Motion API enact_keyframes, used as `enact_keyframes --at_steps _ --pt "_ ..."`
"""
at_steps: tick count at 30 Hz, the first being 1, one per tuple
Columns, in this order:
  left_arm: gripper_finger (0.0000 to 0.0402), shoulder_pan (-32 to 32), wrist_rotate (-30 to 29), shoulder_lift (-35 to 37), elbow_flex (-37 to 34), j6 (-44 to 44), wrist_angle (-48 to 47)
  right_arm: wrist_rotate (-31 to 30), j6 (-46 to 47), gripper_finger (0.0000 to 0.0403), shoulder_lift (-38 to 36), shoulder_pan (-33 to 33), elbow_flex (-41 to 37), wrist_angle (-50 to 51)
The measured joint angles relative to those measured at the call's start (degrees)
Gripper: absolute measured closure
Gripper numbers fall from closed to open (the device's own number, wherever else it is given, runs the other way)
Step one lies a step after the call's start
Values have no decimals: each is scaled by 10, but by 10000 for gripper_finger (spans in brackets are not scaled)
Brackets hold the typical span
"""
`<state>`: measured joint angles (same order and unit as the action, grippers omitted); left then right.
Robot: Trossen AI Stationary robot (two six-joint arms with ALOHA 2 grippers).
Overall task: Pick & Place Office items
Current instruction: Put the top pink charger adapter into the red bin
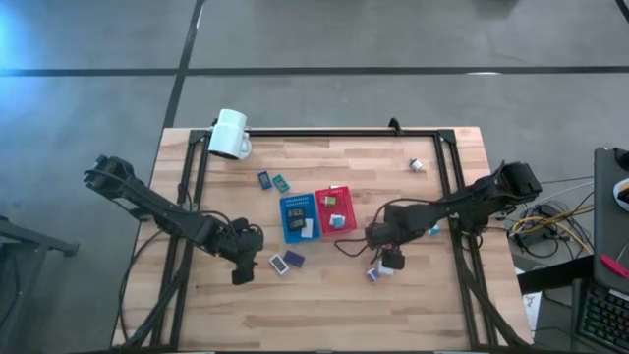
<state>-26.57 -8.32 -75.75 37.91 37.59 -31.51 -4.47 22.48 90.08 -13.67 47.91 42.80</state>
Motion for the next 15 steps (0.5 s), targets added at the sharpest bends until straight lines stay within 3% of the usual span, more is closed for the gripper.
enact_keyframes --at_steps 15 --pt "149 0 2 0 0 4 0 6 0 110 0 0 -24 -33"
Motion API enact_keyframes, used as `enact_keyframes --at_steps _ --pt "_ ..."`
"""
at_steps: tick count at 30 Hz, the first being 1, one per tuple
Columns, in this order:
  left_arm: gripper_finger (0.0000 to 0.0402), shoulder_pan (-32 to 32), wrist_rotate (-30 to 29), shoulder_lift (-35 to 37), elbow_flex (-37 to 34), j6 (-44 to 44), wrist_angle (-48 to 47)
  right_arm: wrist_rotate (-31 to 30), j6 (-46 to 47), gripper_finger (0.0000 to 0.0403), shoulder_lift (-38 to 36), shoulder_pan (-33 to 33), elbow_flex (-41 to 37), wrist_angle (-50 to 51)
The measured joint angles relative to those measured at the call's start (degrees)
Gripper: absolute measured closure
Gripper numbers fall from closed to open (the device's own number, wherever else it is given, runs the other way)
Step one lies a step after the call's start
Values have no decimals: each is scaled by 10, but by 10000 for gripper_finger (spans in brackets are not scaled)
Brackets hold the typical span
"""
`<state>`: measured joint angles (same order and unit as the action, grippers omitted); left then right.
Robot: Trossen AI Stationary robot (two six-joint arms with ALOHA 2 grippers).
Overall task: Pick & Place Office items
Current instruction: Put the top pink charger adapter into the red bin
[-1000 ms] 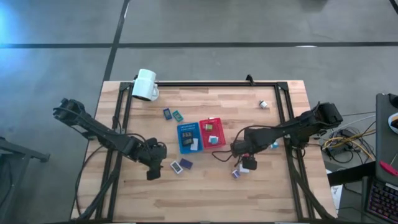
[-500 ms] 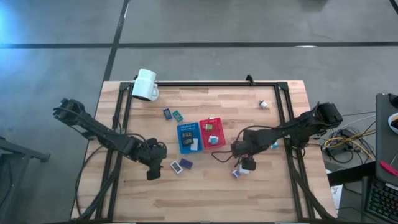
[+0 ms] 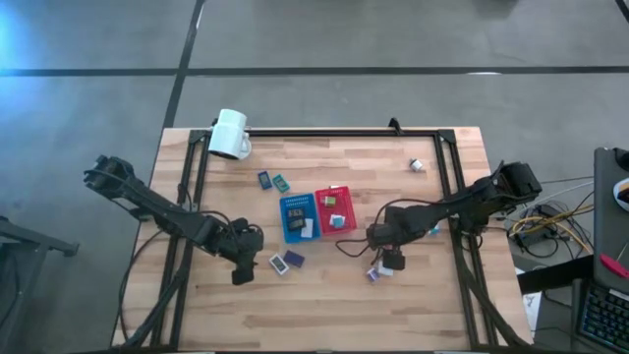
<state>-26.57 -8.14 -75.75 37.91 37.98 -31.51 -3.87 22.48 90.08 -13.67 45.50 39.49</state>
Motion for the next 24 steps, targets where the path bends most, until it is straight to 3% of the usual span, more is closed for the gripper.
enact_keyframes --at_steps 8,17,24 --pt "149 0 0 0 0 0 0 15 -4 165 0 0 0 -7" --pt "149 0 2 0 0 4 0 24 -7 283 -1 0 -3 -10" --pt "149 0 2 0 0 4 -3 5 -19 284 -1 -1 -4 -46"
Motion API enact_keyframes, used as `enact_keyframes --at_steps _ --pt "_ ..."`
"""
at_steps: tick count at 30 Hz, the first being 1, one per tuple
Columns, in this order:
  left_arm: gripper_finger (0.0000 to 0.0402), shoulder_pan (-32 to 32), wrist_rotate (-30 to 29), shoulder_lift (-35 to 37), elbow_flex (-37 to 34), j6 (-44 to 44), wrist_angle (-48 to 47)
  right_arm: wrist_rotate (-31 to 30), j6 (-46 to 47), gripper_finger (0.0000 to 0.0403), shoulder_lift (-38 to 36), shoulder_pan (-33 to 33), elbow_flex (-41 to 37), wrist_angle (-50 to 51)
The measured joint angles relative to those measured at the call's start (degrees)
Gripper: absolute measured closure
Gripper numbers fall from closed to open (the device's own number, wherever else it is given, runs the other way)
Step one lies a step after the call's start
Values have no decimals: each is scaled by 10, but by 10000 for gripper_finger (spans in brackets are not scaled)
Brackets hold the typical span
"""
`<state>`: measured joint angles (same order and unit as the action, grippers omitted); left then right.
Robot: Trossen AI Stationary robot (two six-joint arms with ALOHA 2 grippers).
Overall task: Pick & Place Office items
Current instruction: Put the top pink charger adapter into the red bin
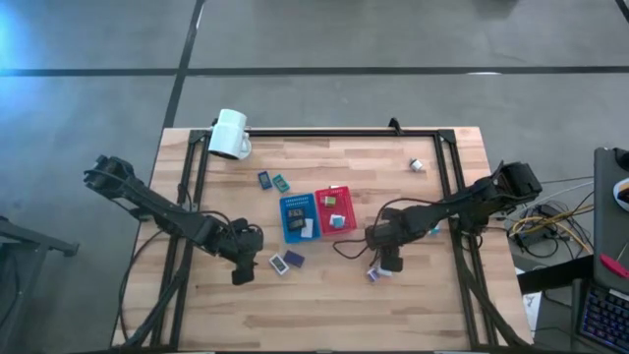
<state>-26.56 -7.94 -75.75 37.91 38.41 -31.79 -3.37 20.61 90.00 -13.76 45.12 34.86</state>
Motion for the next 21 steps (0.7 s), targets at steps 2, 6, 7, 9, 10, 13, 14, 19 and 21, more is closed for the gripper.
enact_keyframes --at_steps 2,6,7,9,10,13,14,19,21 --pt "149 0 0 0 0 0 0 -20 -9 284 0 0 1 -17" --pt "149 0 0 0 0 0 0 -69 -24 284 -2 0 6 -32" --pt "149 0 0 0 0 1 0 -81 -26 284 -5 0 6 -31" --pt "149 0 0 0 0 2 0 -105 -27 284 -12 0 6 -31" --pt "149 0 0 0 0 3 -1 -117 -29 284 -17 0 6 -31" --pt "149 0 0 0 -1 8 -4 -151 -34 284 -39 0 6 -38" --pt "149 0 0 0 -1 9 -5 -162 -36 284 -50 0 6 -41" --pt "149 0 -2 0 -1 13 -4 -203 -57 284 -112 0 6 -88" --pt "149 0 -17 0 -1 13 -4 -212 -70 284 -136 0 6 -122"
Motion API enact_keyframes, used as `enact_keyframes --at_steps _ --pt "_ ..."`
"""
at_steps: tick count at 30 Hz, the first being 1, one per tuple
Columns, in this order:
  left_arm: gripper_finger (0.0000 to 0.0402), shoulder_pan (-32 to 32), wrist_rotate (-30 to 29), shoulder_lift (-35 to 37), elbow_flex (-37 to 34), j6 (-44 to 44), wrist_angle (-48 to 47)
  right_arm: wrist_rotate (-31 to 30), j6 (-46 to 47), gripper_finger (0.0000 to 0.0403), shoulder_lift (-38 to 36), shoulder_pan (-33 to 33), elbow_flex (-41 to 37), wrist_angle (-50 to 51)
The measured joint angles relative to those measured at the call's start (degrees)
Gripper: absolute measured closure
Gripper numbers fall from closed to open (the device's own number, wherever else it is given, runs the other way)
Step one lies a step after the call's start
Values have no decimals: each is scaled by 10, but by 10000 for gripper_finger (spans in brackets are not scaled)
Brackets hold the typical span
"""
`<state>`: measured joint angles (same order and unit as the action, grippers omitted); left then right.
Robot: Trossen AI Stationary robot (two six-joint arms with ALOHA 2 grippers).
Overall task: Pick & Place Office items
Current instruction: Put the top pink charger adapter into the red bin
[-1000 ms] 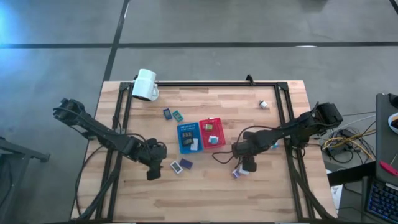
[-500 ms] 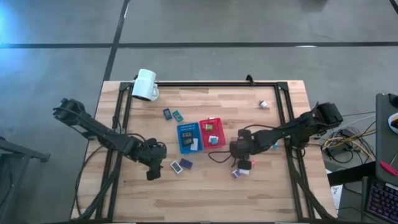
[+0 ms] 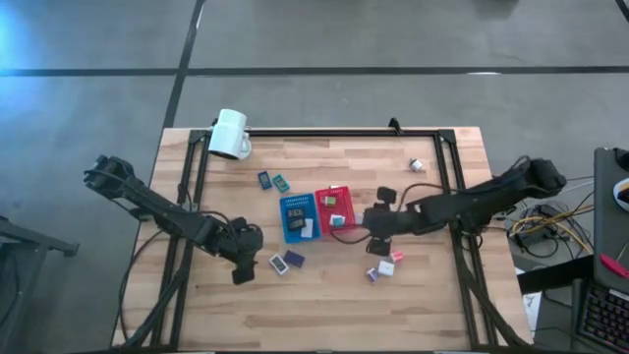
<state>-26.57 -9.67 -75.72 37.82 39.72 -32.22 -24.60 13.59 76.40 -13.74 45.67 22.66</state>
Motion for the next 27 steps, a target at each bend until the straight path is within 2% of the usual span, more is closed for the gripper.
enact_keyframes --at_steps 3,8,12,17,21,27 --pt "149 0 -43 0 1 0 0 -11 -18 284 -28 0 -5 -63" --pt "149 0 -153 0 4 -31 30 -14 -62 284 -32 0 -33 -196" --pt "149 0 -250 0 4 -100 106 -17 -78 284 -6 4 -70 -290" --pt "149 1 -352 3 4 -201 206 -30 -78 284 36 17 -108 -358" --pt "149 5 -395 8 4 -253 248 -38 -82 284 60 33 -115 -371" --pt "149 15 -419 11 4 -272 257 -23 -103 284 68 57 -116 -397"
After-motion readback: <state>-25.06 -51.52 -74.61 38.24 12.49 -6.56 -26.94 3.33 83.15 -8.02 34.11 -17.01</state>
